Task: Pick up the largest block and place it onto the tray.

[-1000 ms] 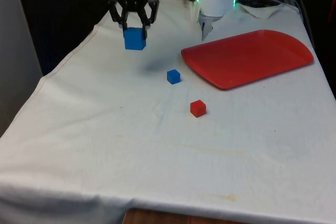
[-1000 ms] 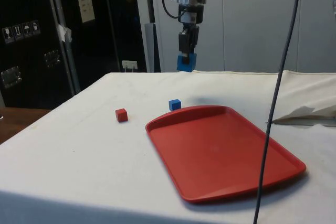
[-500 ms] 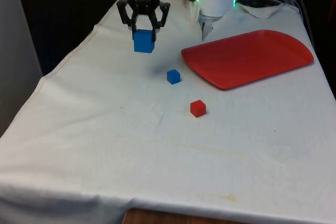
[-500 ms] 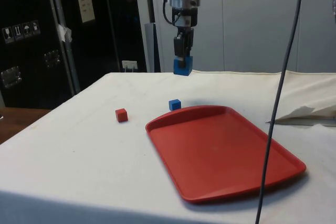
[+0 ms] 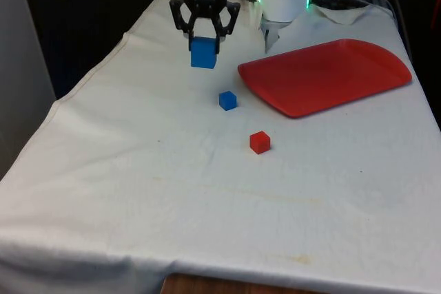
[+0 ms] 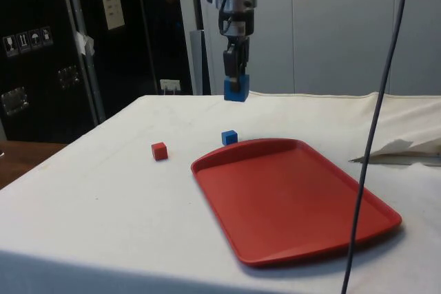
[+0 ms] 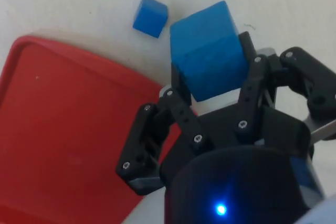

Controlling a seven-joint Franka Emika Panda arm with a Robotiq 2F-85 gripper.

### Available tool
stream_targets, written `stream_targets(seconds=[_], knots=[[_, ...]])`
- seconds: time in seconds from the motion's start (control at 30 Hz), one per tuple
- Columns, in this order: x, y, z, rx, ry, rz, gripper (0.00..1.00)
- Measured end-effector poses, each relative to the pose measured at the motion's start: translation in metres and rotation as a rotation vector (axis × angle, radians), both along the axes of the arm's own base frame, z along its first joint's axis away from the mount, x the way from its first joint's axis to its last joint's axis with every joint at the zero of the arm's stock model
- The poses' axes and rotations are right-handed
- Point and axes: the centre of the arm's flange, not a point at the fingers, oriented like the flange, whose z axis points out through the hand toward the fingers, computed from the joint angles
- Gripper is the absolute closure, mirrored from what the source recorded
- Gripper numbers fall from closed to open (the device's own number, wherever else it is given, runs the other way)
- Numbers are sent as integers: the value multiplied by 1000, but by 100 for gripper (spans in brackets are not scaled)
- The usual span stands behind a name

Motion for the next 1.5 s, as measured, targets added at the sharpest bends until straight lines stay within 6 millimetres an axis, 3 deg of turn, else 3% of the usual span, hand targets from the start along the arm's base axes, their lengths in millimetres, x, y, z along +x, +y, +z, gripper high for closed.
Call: stream_targets(seconds=[0.77, 1.5], knots=[[-13, 67, -8, -8, 28, 34, 100], [-32, 151, -26, 15, 68, 66, 100]])
